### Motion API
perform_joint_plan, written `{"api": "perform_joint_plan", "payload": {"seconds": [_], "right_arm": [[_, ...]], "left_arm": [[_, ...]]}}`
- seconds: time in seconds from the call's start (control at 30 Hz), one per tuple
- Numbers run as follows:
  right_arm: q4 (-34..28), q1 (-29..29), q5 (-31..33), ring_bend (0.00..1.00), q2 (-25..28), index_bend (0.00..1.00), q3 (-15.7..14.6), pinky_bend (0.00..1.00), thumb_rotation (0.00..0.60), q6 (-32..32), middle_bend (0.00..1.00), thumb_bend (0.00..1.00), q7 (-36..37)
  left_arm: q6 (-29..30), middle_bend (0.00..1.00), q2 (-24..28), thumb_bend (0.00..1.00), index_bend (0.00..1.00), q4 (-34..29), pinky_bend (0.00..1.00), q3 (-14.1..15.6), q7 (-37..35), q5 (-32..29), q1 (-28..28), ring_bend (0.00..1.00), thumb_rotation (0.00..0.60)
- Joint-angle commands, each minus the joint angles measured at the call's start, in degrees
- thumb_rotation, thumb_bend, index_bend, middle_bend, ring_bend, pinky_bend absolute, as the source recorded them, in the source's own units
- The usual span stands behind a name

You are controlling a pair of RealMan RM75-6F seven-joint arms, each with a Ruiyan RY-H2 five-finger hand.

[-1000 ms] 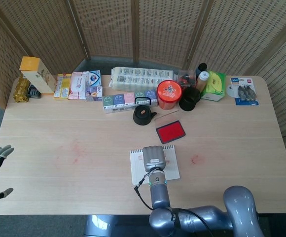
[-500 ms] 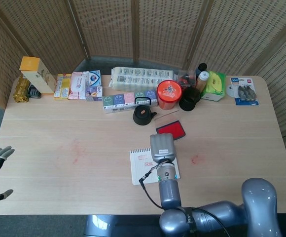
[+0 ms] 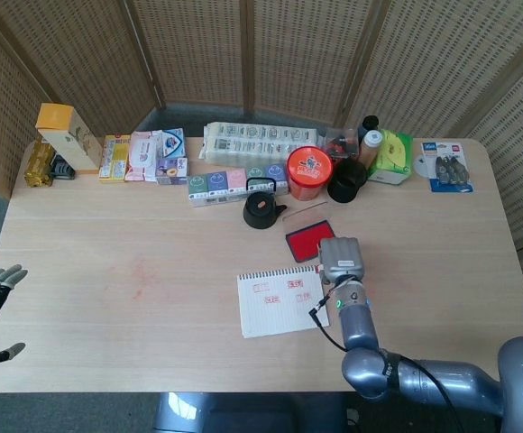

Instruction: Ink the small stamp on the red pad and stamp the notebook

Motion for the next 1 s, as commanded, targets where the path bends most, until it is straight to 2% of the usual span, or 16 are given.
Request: {"api": "perform_joint_plan", "payload": {"seconds": [0.03,0.23,0.47,1.0], "right_arm": [[3.6,-0.6,-0.5,1.00,0.3,0.63,-1.8,1.00,0.600,-2.7,0.95,0.48,2.1],[9.4,-1.2,-0.8,1.00,-0.2,0.63,-3.7,1.00,0.600,-6.7,0.95,0.48,5.5],[13.2,-1.7,-0.9,1.00,0.0,0.63,-4.9,1.00,0.600,-8.9,0.95,0.48,7.9],[12.5,-1.8,-1.2,1.00,2.0,0.53,-6.3,1.00,0.600,-10.7,0.94,0.45,11.4]], "left_arm": [[-0.3,0.00,-0.1,0.00,0.00,0.0,0.00,-0.1,0.3,-0.5,-0.1,0.00,0.600],[-1.4,0.00,-0.6,0.00,0.00,-0.1,0.00,-0.4,1.2,-1.7,-0.5,0.00,0.600],[-2.3,0.00,-1.0,0.00,0.00,-0.3,0.00,-0.6,2.3,-2.5,-0.8,0.00,0.600],[-2.4,0.00,-1.4,0.00,0.00,-0.6,0.00,-0.5,3.5,-2.6,-0.7,0.00,0.600]]}}
